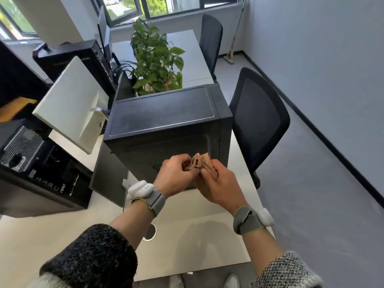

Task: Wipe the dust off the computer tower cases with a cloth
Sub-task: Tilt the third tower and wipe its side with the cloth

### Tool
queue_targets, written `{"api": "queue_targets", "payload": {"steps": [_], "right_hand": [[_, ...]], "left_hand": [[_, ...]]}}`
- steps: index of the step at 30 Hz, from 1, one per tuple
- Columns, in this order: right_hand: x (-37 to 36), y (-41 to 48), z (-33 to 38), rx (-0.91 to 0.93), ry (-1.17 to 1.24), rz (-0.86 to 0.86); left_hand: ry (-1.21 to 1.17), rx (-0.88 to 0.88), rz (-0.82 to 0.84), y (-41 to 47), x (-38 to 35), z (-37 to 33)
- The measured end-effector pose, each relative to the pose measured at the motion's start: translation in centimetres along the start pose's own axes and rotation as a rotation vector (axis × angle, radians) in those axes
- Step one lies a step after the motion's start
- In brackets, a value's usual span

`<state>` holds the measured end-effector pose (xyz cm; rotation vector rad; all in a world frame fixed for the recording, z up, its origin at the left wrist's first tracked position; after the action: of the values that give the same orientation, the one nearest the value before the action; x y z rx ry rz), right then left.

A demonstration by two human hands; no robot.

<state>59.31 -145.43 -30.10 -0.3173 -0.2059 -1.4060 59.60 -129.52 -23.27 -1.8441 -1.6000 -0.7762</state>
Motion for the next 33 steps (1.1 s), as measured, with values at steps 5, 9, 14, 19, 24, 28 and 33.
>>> {"api": "queue_targets", "payload": {"steps": [5, 9, 14, 19, 24, 28, 33], "right_hand": [[-2.0, -1.0, 1.2, 0.03, -0.077, 0.107], [-2.4, -0.9, 0.8, -0.033, -0.199, -0.143], [0.1, -1.3, 1.1, -0.036, -0.139, -0.377], [3.6, -1.7, 4.6, -0.019, -0.058, -0.619], [5.8, 0.5, 7.4, 0.042, -0.057, -0.759], [4.6, 3.0, 5.1, -0.007, -0.117, -0.663], [4.8, 2.9, 1.4, -0.172, -0.161, -0.54]], "left_hand": [[0.066, 0.031, -0.055, 1.8, 0.3, -0.2], [0.113, -0.079, 0.031, 2.8, -0.7, -1.1], [0.092, -0.35, 0.223, 3.4, -0.4, -2.9], [0.228, -0.76, 0.013, 4.2, 3.7, -6.7], [0.392, -0.863, -0.271, 6.4, 7.8, -8.9], [0.475, -0.793, -0.33, 9.4, 9.2, -8.8], [0.486, -0.743, -0.324, 10.3, 8.6, -7.4]]}}
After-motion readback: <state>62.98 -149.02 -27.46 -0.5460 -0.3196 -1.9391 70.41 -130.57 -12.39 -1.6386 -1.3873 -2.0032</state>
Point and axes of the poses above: each hand's wrist, its own y-axis towards the middle knuckle, its own x-axis out of the back of the hand, z = x × y, the point moved 7 cm from there along y, towards the middle knuckle, and after that the axes turned 8 degrees about -x, right-handed, at the moved point
